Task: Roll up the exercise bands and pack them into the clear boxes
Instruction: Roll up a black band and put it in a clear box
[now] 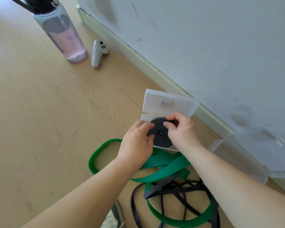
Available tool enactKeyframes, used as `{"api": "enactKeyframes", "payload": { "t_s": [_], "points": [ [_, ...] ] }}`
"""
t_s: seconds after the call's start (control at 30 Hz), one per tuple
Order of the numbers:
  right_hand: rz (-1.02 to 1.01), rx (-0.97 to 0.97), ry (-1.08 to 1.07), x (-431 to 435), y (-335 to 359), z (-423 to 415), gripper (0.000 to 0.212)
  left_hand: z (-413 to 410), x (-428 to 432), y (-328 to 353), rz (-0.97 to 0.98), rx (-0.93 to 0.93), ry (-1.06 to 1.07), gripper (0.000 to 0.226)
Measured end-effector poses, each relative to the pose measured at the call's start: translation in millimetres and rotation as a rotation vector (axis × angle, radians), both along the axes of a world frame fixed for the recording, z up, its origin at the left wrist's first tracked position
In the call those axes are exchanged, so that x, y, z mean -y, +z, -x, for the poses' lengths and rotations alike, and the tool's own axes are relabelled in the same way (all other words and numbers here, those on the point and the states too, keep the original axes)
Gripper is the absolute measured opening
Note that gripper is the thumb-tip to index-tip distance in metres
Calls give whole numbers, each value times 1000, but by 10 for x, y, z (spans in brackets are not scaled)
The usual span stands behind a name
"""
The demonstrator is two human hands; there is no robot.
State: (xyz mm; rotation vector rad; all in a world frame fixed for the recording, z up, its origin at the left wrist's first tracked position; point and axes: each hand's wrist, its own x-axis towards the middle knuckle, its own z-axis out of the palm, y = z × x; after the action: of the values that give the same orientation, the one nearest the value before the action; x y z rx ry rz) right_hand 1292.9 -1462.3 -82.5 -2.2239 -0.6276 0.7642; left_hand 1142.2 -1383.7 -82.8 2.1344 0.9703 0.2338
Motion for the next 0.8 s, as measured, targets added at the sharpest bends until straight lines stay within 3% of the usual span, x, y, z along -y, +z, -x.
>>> {"api": "enactKeyframes", "payload": {
  "t_s": [0.1, 0.2, 0.33, 0.67, 0.8],
  "points": [
    [-18, -14, -11, 37, -12, 24, 12, -124, -100, 10, 30, -22, -110, 42],
    [-36, -54, -59, 103, -18, 36, 25, -196, -134, -15, 53, -74, -167, 42],
    [-9, 3, -55, 193, 7, -64, 10, -242, -164, 1, 30, -168, -201, 36],
    [-79, -177, -220, 148, 6, -51, 6, -374, -219, 4, 33, -265, -222, 38],
    [-15, -121, -165, 178, 1, -77, 5, -414, -220, -26, 45, -320, -225, 34]
  ]
}}
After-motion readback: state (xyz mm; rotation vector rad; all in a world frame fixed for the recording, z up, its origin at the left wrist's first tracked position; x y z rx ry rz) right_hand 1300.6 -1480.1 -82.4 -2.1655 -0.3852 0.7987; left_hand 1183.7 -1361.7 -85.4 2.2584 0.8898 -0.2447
